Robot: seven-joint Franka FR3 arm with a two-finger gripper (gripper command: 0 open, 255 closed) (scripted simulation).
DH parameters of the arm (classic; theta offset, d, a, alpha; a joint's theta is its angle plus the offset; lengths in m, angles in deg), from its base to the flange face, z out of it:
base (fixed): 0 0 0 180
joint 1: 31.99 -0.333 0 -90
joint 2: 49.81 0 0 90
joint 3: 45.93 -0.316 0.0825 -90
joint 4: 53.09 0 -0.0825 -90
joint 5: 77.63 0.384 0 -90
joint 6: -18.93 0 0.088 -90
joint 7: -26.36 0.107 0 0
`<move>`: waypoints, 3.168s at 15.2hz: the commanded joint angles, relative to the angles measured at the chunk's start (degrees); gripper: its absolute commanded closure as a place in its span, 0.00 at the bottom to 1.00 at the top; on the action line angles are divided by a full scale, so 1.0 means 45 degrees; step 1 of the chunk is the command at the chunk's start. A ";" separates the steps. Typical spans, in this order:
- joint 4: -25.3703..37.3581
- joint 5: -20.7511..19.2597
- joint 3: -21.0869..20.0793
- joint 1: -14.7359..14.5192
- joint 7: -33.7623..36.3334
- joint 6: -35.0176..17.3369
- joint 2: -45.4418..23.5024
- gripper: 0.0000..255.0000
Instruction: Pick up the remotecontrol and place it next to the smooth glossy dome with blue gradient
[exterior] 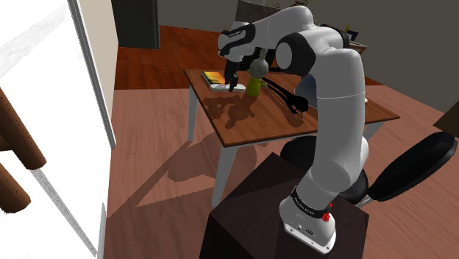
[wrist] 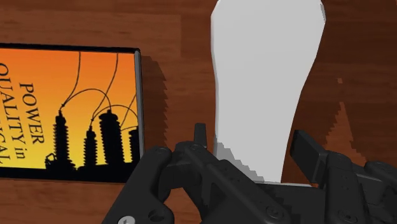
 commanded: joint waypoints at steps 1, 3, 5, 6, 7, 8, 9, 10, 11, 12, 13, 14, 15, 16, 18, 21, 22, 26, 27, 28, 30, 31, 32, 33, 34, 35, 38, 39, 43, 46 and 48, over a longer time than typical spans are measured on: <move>0.0231 -0.0057 0.0028 -0.0014 0.0056 0.0324 0.0102 1.00; 0.0426 -0.0106 0.0056 -0.0015 0.0087 0.0612 0.0202 1.00; 0.0636 -0.0151 0.0082 -0.0013 0.0117 0.0905 0.0293 1.00; 0.0747 -0.0172 0.0094 -0.0010 0.0131 0.1054 0.0334 1.00; 0.0862 -0.0192 0.0105 -0.0007 0.0144 0.1204 0.0372 1.00; 0.0981 -0.0210 0.0116 -0.0002 0.0158 0.1355 0.0408 1.00; 0.1104 -0.0228 0.0126 0.0004 0.0170 0.1508 0.0441 1.00; 0.1232 -0.0245 0.0136 0.0011 0.0183 0.1663 0.0472 1.00; 0.1364 -0.0260 0.0145 0.0018 0.0194 0.1819 0.0499 1.00; 0.1500 -0.0274 0.0153 0.0027 0.0206 0.1977 0.0523 1.00; 0.1641 -0.0287 0.0161 0.0038 0.0217 0.2136 0.0544 1.00; 0.1787 -0.0298 0.0169 0.0049 0.0227 0.2297 0.0562 1.00; 0.1937 -0.0309 0.0176 0.0061 0.0237 0.2459 0.0577 1.00; 0.2093 -0.0318 0.0183 0.0076 0.0247 0.2624 0.0589 1.00; 0.2420 -0.0331 0.0194 0.0108 0.0265 0.2959 0.0602 1.00; 0.2953 -0.0340 0.0208 0.0168 0.0289 0.3477 0.0593 1.00; 0.3143 -0.0340 0.0211 0.0192 0.0296 0.3654 0.0582 1.00; 0.3974 -0.0322 0.0219 0.0307 0.0322 0.4391 0.0495 1.00; 0.4202 -0.0312 0.0220 0.0341 0.0328 0.4583 0.0461 1.00; 0.4438 -0.0301 0.0219 0.0379 0.0333 0.4779 0.0421 1.00; 0.4941 -0.0271 0.0217 0.0462 0.0344 0.5182 0.0324 1.00; 0.5210 -0.0252 0.0214 0.0509 0.0349 0.5390 0.0266 1.00; 0.5491 -0.0231 0.0211 0.0560 0.0355 0.5604 0.0201 1.00; 0.5785 -0.0206 0.0206 0.0615 0.0361 0.5824 0.0128 1.00; 0.6096 -0.0179 0.0200 0.0675 0.0367 0.6050 0.0046 1.00; 0.6423 -0.0148 0.0192 0.0741 0.0374 0.6283 -0.0046 1.00; 0.7541 -0.0030 0.0158 0.0979 0.0400 0.7041 -0.0395 1.00; 0.7973 0.0020 0.0142 0.1077 0.0412 0.7319 -0.0543 1.00; 0.8092 -0.0014 0.0213 0.1216 0.0229 0.7676 -0.0301 1.00; 0.5340 -0.0523 0.0552 0.0921 -0.0364 0.6638 0.1419 1.00; 0.4014 -0.0823 0.0731 0.0880 -0.0720 0.6175 0.2313 1.00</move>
